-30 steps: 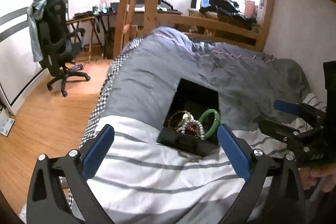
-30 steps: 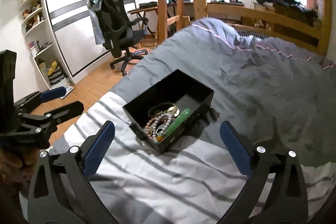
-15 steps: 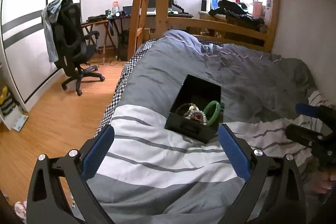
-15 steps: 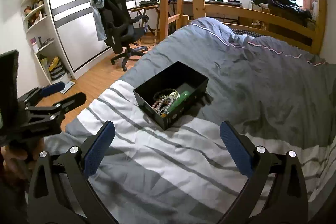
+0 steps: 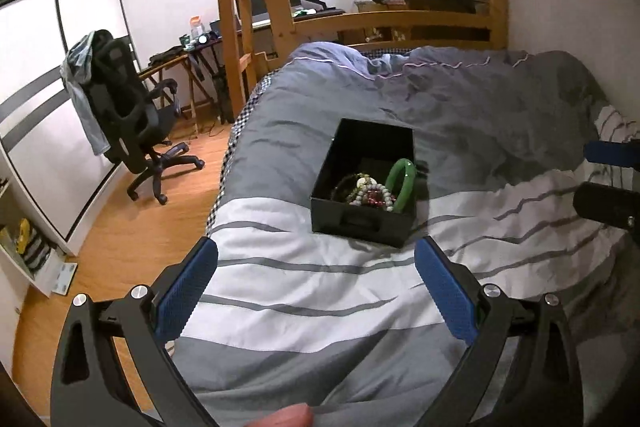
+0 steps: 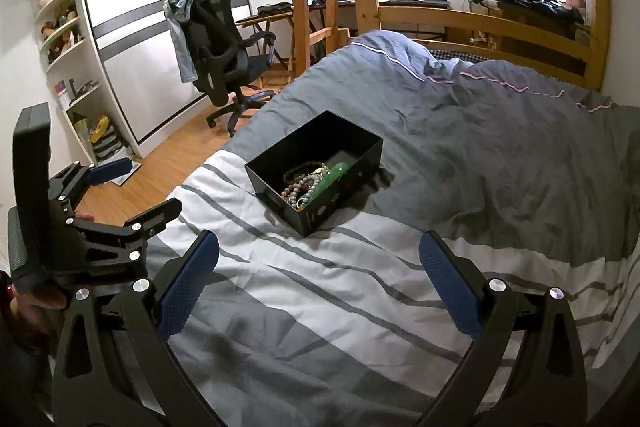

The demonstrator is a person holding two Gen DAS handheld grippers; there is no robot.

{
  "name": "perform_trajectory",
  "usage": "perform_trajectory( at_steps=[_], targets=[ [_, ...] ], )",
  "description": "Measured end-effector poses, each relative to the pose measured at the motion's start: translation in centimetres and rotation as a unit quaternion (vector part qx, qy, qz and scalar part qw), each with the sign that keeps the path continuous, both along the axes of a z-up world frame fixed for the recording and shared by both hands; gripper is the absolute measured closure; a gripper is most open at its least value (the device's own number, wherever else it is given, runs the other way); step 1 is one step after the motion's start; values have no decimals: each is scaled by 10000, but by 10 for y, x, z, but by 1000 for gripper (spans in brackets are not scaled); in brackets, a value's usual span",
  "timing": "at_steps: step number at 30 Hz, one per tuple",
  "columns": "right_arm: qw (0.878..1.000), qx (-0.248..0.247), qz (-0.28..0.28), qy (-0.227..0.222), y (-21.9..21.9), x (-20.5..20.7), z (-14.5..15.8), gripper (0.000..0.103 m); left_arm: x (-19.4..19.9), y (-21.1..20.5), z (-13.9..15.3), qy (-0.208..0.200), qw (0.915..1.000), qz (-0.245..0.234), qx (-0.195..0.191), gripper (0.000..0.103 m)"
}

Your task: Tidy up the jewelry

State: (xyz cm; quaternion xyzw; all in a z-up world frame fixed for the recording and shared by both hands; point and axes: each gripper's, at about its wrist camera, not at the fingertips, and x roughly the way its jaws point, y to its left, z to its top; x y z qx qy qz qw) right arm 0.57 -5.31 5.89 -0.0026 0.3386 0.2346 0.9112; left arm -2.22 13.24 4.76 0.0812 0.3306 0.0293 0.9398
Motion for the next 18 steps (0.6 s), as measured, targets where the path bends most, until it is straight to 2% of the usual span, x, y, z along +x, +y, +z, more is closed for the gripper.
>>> perform_trajectory(
  at_steps=[6,18],
  targets=[
    [10000,21,-28,49,-1,0,-3,4,2,10,1,32,9996,65,-255,6],
    [10000,14,-46,85,0,2,-3,4,3,11,1,57,9997,66,-245,6]
  ],
)
